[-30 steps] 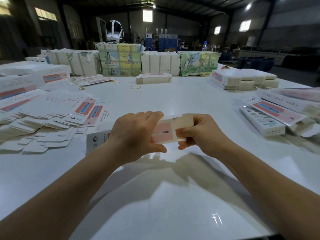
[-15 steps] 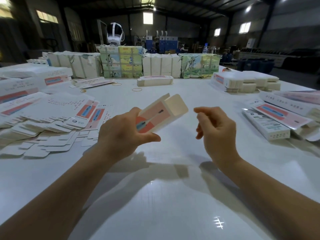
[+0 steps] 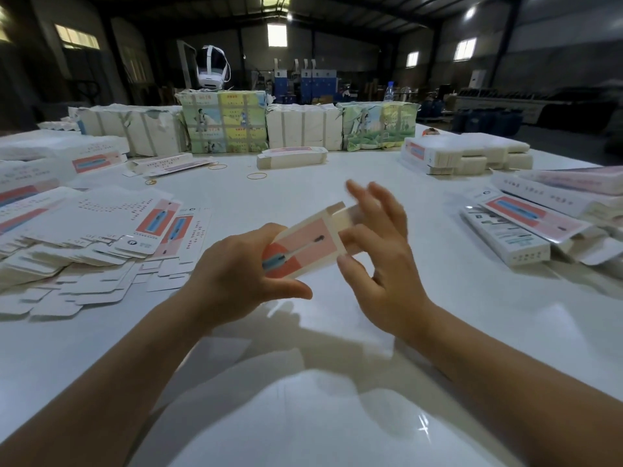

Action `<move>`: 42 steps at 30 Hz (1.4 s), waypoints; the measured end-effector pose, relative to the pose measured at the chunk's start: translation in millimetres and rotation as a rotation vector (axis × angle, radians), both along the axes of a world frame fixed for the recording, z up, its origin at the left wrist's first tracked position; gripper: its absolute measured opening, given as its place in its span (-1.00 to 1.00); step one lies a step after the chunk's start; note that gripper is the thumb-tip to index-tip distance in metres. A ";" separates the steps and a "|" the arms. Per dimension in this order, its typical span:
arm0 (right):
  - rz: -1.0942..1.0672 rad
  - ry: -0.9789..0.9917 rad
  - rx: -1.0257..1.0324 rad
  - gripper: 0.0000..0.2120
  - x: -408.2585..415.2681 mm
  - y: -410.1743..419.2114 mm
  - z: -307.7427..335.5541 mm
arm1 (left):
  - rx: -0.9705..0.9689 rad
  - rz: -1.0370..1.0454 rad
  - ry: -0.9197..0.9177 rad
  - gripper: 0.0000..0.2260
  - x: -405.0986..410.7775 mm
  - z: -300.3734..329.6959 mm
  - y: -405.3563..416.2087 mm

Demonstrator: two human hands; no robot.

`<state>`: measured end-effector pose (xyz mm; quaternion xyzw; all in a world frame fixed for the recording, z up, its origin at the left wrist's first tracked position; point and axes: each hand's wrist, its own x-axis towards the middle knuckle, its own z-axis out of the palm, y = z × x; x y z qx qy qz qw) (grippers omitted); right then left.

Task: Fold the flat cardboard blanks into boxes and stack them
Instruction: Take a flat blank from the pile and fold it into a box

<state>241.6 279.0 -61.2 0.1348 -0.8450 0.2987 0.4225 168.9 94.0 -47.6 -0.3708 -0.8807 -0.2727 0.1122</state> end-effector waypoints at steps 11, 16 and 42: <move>0.102 -0.217 -0.339 -0.57 9.9 -25.1 0.3 | 0.034 0.122 0.080 -0.34 10.8 -3.7 19.2; 0.074 -0.135 -0.375 -0.64 2.7 -17.3 1.2 | 0.031 0.146 0.195 -0.49 14.6 -8.2 24.7; 0.201 -0.359 -0.696 -0.76 -5.7 -6.2 6.2 | -0.140 0.255 0.409 -0.42 11.0 -11.5 28.5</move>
